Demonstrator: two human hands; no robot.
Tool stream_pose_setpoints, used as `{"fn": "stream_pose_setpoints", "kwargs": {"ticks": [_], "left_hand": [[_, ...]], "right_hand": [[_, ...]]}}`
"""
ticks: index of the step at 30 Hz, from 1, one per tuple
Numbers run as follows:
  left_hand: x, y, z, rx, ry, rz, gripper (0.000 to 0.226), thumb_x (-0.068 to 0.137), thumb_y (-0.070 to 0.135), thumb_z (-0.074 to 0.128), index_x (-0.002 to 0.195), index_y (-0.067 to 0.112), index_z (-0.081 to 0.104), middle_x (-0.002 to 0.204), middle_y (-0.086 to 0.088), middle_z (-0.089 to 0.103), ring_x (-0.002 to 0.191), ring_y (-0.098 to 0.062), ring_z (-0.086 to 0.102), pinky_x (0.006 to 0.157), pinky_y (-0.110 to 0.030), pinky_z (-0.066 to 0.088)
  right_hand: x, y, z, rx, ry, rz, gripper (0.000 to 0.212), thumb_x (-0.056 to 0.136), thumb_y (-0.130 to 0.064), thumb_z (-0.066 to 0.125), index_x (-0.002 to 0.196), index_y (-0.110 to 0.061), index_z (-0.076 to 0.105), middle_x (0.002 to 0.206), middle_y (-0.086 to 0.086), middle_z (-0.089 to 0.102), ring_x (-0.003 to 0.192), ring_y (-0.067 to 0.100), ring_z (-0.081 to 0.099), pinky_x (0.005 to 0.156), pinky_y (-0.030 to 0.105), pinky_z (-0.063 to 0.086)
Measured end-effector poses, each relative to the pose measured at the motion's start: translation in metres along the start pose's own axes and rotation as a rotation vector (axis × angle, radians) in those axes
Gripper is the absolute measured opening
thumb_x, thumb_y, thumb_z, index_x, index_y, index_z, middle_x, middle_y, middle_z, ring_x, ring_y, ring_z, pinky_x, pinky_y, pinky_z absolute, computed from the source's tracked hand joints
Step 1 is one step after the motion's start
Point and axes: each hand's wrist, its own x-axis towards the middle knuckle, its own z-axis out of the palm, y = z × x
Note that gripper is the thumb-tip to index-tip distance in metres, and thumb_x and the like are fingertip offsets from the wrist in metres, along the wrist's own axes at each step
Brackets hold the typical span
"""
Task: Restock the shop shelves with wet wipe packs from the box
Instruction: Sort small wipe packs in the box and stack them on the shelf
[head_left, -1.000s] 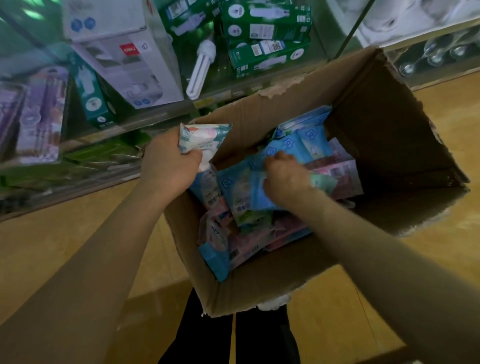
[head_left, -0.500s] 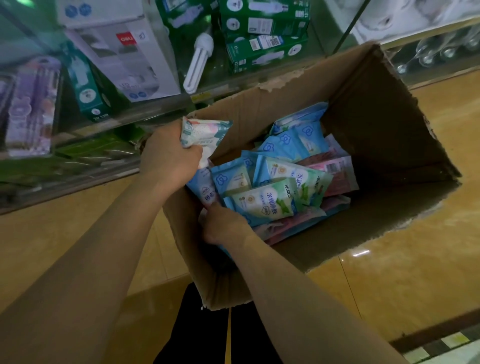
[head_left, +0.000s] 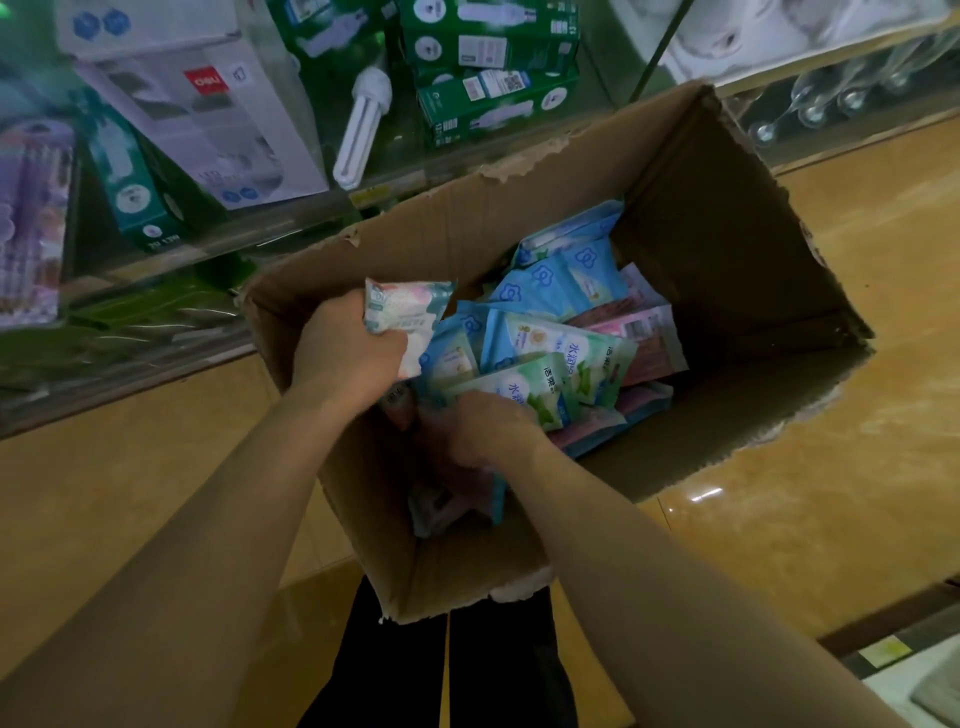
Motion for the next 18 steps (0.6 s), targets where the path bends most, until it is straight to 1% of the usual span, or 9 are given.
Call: {"fn": "stream_pose_setpoints", "kwargs": {"ticks": [4,6,8,9,11,12,14,16,18], "left_hand": [[-0.006,0.002,0.005,-0.017,-0.003,-0.025,0.039,0.088,0.008,0.061,0.126,0.012,0.059,0.124,-0.008,0.063,0.111,-0.028,0.059,0.093,-0.039,0.049],[-0.009,0.01,0.003,-0.021,0.013,-0.013,0.036,0.087,0.008,0.06,0.123,0.011,0.061,0.122,-0.01,0.064,0.109,-0.029,0.059,0.093,-0.04,0.049],[-0.013,0.022,-0.002,-0.029,0.033,0.015,0.035,0.086,0.009,0.059,0.121,0.012,0.062,0.12,-0.009,0.064,0.108,-0.028,0.06,0.091,-0.039,0.049],[-0.016,0.029,-0.006,-0.037,0.041,0.028,0.035,0.086,0.01,0.059,0.121,0.014,0.062,0.12,-0.009,0.065,0.107,-0.028,0.06,0.09,-0.038,0.049],[-0.024,0.043,-0.014,-0.048,0.052,0.064,0.036,0.087,0.012,0.059,0.122,0.015,0.061,0.121,-0.007,0.064,0.108,-0.026,0.06,0.088,-0.034,0.047],[-0.03,0.051,-0.019,-0.054,0.058,0.086,0.036,0.087,0.013,0.059,0.123,0.016,0.061,0.122,-0.006,0.064,0.109,-0.025,0.059,0.086,-0.032,0.045],[-0.046,0.067,-0.027,-0.085,0.06,0.138,0.037,0.087,0.013,0.058,0.123,0.017,0.061,0.122,-0.005,0.064,0.11,-0.025,0.059,0.084,-0.029,0.043],[-0.067,0.082,-0.035,-0.123,0.058,0.2,0.036,0.086,0.013,0.059,0.122,0.019,0.062,0.119,-0.004,0.065,0.108,-0.026,0.06,0.084,-0.03,0.044],[-0.093,0.095,-0.042,-0.159,0.054,0.271,0.033,0.085,0.013,0.06,0.118,0.02,0.064,0.114,-0.004,0.067,0.104,-0.026,0.061,0.083,-0.031,0.046]], "right_hand": [[-0.015,0.019,-0.017,0.166,-0.01,0.083,0.048,0.095,-0.029,0.052,0.134,-0.004,0.042,0.135,0.015,0.049,0.123,0.033,0.048,0.1,0.038,0.04],[-0.024,0.025,-0.025,0.322,0.038,0.113,0.049,0.095,-0.029,0.052,0.133,-0.001,0.042,0.133,0.016,0.05,0.12,0.033,0.05,0.094,0.035,0.043],[-0.036,0.028,-0.032,0.524,0.121,0.154,0.05,0.096,-0.031,0.049,0.134,0.001,0.041,0.131,0.018,0.051,0.119,0.033,0.051,0.089,0.034,0.043],[-0.043,0.03,-0.035,0.612,0.181,0.17,0.048,0.096,-0.031,0.048,0.13,0.001,0.045,0.126,0.019,0.053,0.115,0.032,0.053,0.087,0.035,0.043],[-0.063,0.034,-0.042,0.751,0.338,0.173,0.033,0.094,-0.029,0.048,0.115,-0.003,0.053,0.105,0.016,0.053,0.099,0.026,0.054,0.079,0.034,0.041],[-0.076,0.035,-0.046,0.814,0.418,0.173,0.03,0.093,-0.027,0.049,0.111,-0.004,0.055,0.097,0.013,0.053,0.092,0.025,0.054,0.075,0.032,0.04],[-0.103,0.036,-0.051,0.93,0.585,0.172,0.022,0.089,-0.023,0.053,0.099,-0.004,0.058,0.087,0.011,0.057,0.087,0.03,0.058,0.071,0.036,0.044],[-0.133,0.036,-0.054,1.033,0.759,0.165,0.014,0.086,-0.021,0.054,0.078,-0.01,0.051,0.074,0.008,0.053,0.076,0.032,0.057,0.065,0.039,0.044],[-0.166,0.034,-0.054,1.101,0.924,0.152,0.023,0.086,-0.021,0.055,0.071,-0.015,0.039,0.067,0.004,0.042,0.066,0.026,0.047,0.059,0.036,0.035]]}}
